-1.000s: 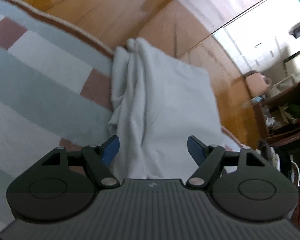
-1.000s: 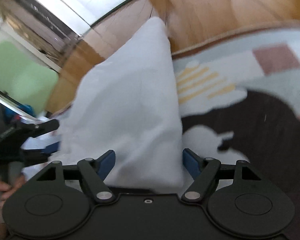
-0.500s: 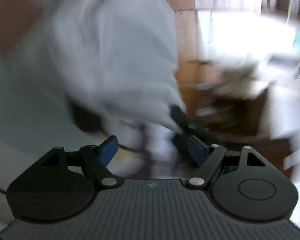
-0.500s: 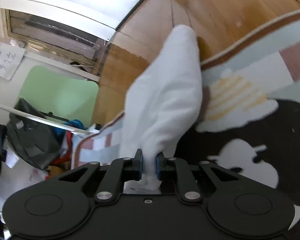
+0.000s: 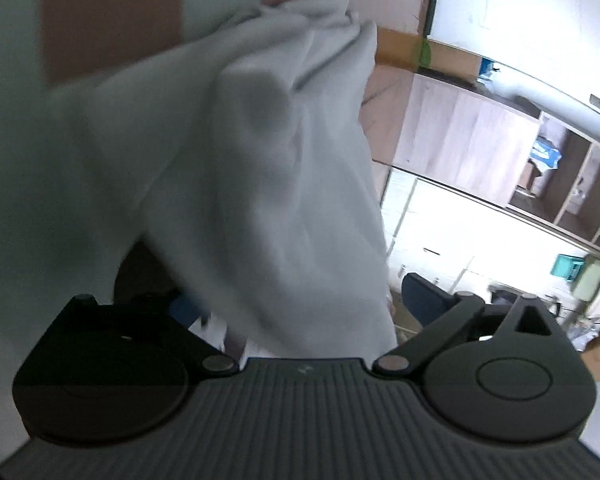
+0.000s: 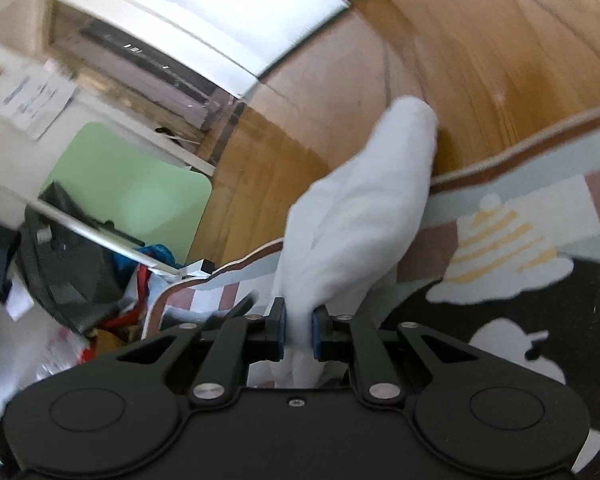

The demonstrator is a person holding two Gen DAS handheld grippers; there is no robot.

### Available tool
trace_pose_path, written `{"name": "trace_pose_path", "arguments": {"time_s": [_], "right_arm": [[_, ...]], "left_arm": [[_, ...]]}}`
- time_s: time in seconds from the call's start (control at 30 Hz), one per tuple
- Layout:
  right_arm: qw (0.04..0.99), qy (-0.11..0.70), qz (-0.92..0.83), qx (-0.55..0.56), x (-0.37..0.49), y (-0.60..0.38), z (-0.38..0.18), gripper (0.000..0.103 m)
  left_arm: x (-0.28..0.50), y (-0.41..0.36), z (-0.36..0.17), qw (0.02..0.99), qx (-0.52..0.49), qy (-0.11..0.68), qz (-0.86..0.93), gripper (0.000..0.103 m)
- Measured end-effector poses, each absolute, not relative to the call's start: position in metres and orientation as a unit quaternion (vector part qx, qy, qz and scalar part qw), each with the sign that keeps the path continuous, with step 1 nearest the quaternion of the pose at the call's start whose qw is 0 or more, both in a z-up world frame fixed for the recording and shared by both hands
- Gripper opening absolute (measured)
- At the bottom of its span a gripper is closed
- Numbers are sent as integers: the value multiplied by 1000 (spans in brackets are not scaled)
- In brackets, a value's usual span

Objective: Fold clothes

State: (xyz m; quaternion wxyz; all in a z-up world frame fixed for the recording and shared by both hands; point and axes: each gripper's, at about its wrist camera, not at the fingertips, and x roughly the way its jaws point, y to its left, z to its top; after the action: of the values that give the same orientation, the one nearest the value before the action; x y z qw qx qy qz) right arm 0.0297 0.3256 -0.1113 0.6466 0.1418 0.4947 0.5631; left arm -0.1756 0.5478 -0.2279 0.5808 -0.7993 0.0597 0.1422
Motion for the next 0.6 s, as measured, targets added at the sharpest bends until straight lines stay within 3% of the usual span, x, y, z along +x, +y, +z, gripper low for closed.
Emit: {"name": "trace_pose_path", "arguments": {"time_s": [0.03,0.07,0.17,0.27,0.33,0.37,0.4,0.47,0.6], "right_arm": [[648,488,567,141,25,324,-109,15],[651,481,571,139,21,323,-105,15],[643,477,584,133,-5,320,-93,15],[625,501,595,67,-43,332,-84,23],[618,501,603,58,-50,335,-86,41],[631,498,592,60,-42,333,-92,54],[645,495,579,62,-33,331,-98,58],[668,510,536,82,-1,326,-118,58],[665,558,467,171,70,320,-163,58]], "left_arm": [[-175,557,-220,610,-777,64,140,35],[-175,565,-203,656,-735,81,150,19],[-191,570,-149,746,-631,111,183,16],[-210,568,-112,800,-514,165,261,16],[-212,573,-115,796,-450,226,335,16],[-214,581,-125,780,-459,245,349,15],[-219,590,-138,759,-495,245,346,15],[-232,603,-157,723,-566,219,330,15],[-238,618,-160,723,-569,218,326,15]]}}
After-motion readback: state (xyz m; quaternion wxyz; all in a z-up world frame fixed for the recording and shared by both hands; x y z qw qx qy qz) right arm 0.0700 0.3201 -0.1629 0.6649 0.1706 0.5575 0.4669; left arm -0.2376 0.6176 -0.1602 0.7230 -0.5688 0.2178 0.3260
